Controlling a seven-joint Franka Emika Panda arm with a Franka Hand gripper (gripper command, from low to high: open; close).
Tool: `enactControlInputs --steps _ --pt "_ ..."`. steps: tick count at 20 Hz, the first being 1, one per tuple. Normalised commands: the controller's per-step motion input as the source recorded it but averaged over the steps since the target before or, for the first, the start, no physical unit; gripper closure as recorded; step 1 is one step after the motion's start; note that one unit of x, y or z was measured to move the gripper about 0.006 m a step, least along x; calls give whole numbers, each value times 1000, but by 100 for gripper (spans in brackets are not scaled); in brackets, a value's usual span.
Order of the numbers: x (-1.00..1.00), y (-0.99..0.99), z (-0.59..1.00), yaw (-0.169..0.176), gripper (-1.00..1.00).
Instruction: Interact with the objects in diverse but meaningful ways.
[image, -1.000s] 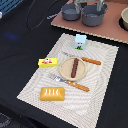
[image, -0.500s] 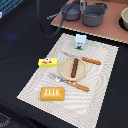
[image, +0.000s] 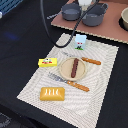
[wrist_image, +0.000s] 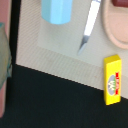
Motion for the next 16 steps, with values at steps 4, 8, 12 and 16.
enactControlInputs --steps 4,8,12,16 --pt "114 -999 123 23 -100" --pt "121 -1000 131 23 -100" --pt "160 -997 111 30 -100" --pt "238 -973 51 35 -100"
